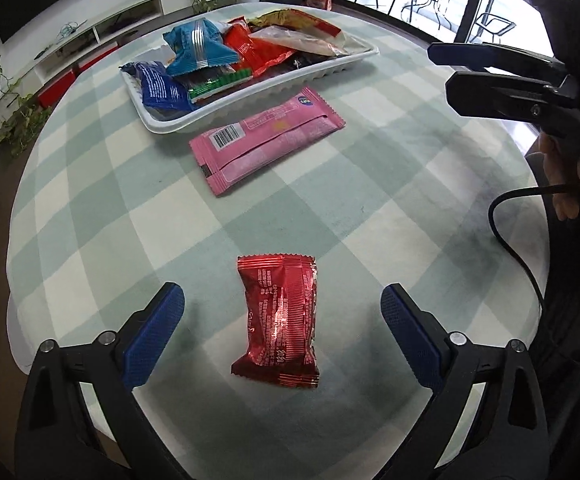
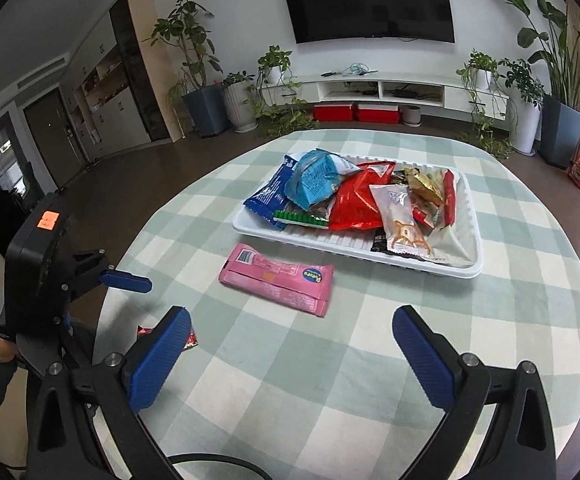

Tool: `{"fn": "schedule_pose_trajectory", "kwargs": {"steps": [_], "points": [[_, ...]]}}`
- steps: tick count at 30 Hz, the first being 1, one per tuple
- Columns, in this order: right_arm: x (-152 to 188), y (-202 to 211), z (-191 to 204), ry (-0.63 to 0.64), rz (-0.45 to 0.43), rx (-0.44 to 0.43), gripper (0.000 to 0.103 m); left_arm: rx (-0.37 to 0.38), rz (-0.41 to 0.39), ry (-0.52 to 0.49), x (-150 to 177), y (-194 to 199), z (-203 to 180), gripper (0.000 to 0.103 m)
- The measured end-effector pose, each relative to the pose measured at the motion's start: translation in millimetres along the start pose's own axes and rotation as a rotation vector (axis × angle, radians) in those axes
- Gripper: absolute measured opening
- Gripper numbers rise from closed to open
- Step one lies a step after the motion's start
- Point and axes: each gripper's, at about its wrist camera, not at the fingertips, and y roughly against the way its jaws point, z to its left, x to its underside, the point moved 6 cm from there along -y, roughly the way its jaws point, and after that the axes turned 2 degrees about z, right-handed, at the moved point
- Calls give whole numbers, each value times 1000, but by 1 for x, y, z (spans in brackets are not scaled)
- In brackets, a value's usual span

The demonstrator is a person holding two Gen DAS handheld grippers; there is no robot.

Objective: Organize snacks
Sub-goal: 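Move both open tools back toward the remaining pink and red packets, then grasp the red packet with the left tool while the right tool grasps the pink bar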

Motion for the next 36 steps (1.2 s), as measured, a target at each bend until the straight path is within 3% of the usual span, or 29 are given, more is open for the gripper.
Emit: {"fn": "schedule_pose_trajectory", "kwargs": {"steps": [2, 6, 12, 14, 16, 29, 32, 36], "points": [[0, -2, 3, 13, 5, -2, 103, 3, 17, 12, -1, -3, 4, 82], [-1, -6, 6, 35, 12, -3, 103, 4, 40, 43, 1, -5, 11, 82], [-4, -19, 9, 72, 42, -14, 100, -3, 76, 53, 6, -9, 12, 60], [-5, -24, 12, 95, 50, -17, 100, -12, 71, 71, 7, -7, 16, 45], [-6, -28, 15, 124, 62, -20, 99, -21, 70, 78, 8, -7, 17, 37], [-11, -69, 37, 367, 185, -139, 91, 5, 58, 75, 19, 0, 5, 30], [-14, -82, 35, 384, 229, -167, 89, 16, 27, 85, 22, 4, 6, 23], [-16, -93, 36, 406, 264, -200, 89, 29, 18, 104, 25, 8, 7, 22]]}}
